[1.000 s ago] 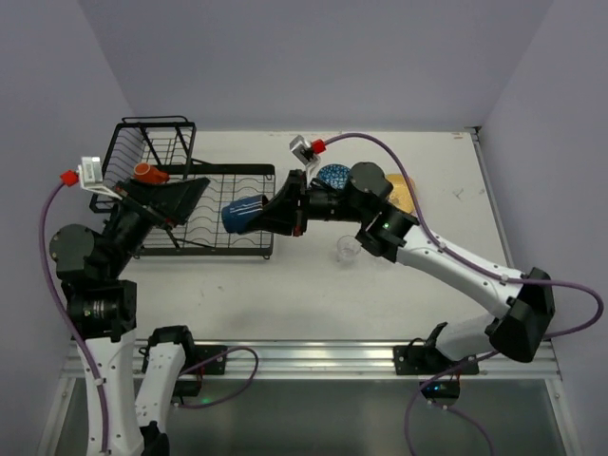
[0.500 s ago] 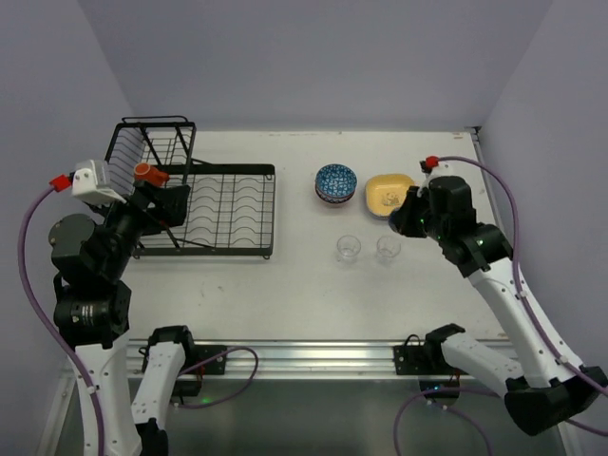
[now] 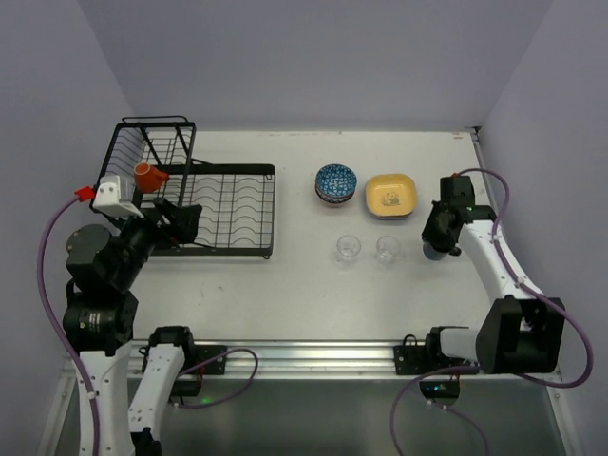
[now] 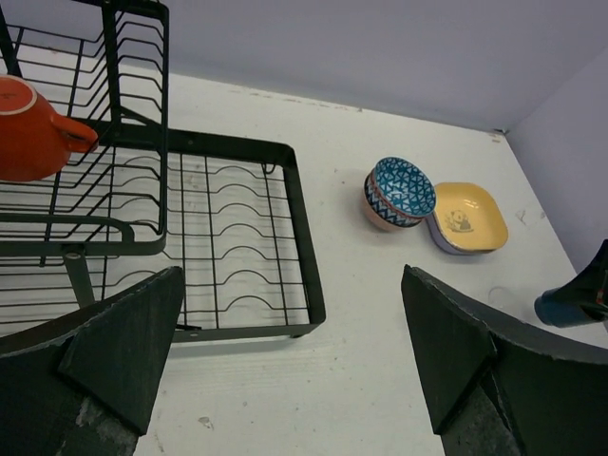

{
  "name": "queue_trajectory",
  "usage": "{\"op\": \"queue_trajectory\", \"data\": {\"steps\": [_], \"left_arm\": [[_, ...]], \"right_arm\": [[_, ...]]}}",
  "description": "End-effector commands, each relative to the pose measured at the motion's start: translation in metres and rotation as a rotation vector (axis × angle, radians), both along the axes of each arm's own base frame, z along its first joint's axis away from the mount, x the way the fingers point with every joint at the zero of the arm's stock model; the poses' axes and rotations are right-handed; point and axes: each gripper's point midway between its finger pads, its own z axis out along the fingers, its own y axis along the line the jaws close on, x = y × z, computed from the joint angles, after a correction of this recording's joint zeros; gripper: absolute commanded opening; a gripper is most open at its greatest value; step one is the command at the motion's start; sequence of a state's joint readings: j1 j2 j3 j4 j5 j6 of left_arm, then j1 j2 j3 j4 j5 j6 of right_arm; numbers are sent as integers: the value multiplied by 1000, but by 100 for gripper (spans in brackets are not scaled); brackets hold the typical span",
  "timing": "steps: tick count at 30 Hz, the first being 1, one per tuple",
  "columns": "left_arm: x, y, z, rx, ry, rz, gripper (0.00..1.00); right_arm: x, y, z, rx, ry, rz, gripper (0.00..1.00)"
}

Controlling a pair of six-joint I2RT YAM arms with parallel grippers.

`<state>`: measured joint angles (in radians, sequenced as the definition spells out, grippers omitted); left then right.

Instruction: Unload the mixed dishes from the dish rack

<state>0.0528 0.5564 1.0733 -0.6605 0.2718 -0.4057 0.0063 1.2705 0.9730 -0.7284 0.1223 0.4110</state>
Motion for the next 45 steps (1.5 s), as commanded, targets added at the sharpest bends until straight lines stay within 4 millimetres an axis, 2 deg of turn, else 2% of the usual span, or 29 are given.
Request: {"op": "queue_trajectory", "data": {"steps": [1,4,7,10,15,19,25,28,32,33,35,38,39,41,44,45], "left_arm": [[2,5,5,71,-23,16,100],[1,0,2,93,-23,-5,100],[4,0,-3,100,-15,-4,100],[5,-5,-9,98,-11,-26,100],[3,-8,-12,100,-14,-46,100],[1,-3,-11,117,-18,-15,100],[1,-2,-10,136,-14,-8,100],[0,-2,-10,138,-11,-13,100],[0,-2,-11,144,-9,-8,100],[1,-1,-11,144,-5,-7,100],[2,-2,-12,145,-2,-7,100],[3,-1,-12,148,4,-3,100],[4,1,-12,147,8,8,100],[6,2,-11,146,13,17,100],[8,8,-5,143,22,56,100],[10,9,1,141,21,61,100]], "right_arm": [[8,2,-2,19,-49,-30,0],[0,5,-3,44,-53,-41,0],[-8,-10,-7,-22,-46,-95,0],[-9,-5,-19,-5,10,-74,0],[12,-5,-31,-3,14,-78,0],[26,-3,-36,4,17,-73,0],[31,-4,-50,-5,50,-58,0],[35,-6,-49,-16,50,-55,0],[37,-4,-45,-4,36,-49,7],[37,-3,-44,-4,32,-47,11],[39,-3,-38,-3,21,-47,12],[40,-4,-28,-7,12,-49,29],[39,-5,-23,-9,3,-51,36],[36,-6,-13,-21,-2,-54,38],[33,-10,14,-34,-54,-60,44],[31,-10,29,-35,-93,-59,44]]}}
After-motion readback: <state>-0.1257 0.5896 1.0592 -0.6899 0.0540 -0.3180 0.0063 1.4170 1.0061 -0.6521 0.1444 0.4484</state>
